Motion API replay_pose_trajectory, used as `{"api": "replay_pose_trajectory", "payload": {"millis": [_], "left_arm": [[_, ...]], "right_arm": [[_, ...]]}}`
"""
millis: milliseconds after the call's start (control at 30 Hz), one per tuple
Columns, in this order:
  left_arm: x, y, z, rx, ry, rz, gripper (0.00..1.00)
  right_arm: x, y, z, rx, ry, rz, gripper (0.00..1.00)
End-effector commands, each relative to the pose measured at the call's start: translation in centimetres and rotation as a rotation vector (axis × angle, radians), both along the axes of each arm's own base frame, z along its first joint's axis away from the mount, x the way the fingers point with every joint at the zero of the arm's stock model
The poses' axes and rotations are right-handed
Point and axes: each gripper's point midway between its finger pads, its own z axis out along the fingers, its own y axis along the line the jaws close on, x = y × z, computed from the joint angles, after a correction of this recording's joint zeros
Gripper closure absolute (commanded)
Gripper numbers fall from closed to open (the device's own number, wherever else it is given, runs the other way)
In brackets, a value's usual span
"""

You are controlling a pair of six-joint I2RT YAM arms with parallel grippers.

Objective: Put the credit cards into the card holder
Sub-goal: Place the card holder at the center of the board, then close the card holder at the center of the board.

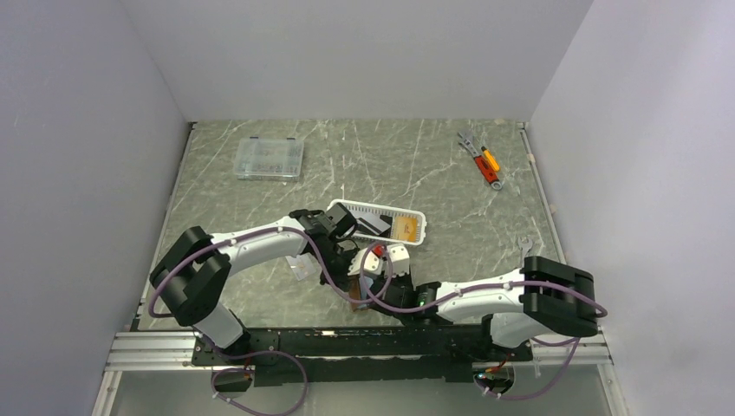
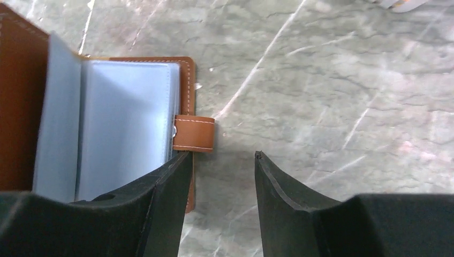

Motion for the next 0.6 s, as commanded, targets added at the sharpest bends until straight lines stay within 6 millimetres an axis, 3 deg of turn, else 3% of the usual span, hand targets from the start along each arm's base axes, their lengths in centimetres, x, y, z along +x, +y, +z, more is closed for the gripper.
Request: {"api": "replay_pose_trajectory", "payload": {"millis": [0, 167, 400, 567], "left_arm": [[1.0, -1.9, 0.8, -0.031, -0.011, -0.023, 1.0], [1.0, -2.0, 1.0, -0.022, -0.003, -0.042, 1.0], [1.5, -2.1, 1.4, -0.016, 0.0, -0.049, 1.0], [3.2, -1.6, 1.6, -0.008, -0.014, -0.008, 1.0]], "right_arm": [[1.3, 1.4, 3.0, -0.08, -0.188, 0.046, 0.51], [1.6, 2.1, 3.4, -0.046, -0.231, 0.064, 0.5], [1.9, 4.6, 5.3, 0.058, -0.309, 0.165, 0.5], [1.7, 6.0, 4.4, 0.128, -0.265, 0.223, 0.58]]}}
